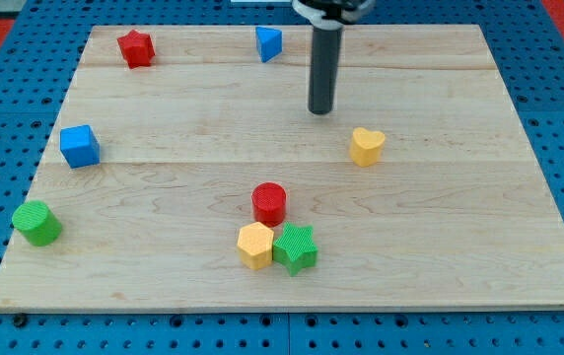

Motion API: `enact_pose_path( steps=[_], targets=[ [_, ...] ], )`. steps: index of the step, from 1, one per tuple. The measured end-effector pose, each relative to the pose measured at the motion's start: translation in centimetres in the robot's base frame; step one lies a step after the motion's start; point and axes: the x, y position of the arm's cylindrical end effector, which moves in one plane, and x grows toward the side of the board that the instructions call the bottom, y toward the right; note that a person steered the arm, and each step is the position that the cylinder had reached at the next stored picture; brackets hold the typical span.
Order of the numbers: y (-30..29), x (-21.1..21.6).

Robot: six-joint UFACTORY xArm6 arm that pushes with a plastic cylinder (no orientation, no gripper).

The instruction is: Push blue triangle into group of blocks

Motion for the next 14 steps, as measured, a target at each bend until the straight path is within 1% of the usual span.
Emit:
enact_pose_path(
  steps=[1,2,3,4,5,6,7,8,9,10,11,12,13,14],
  targets=[
    [4.7,7.2],
    [5.2,9.1],
    [11.4,9.9],
    [7.6,14.9],
    [-0.9,13.9],
    [0.0,11.6],
    [1.7,4.6],
    [3.3,-5.2],
    [1.2,-12.5],
    [-5.8,-14.1],
    [-4.3,-5.6],
    [-6.1,-6.3],
    [-5.2,-10.4],
    [-10.6,-9.7]
  ],
)
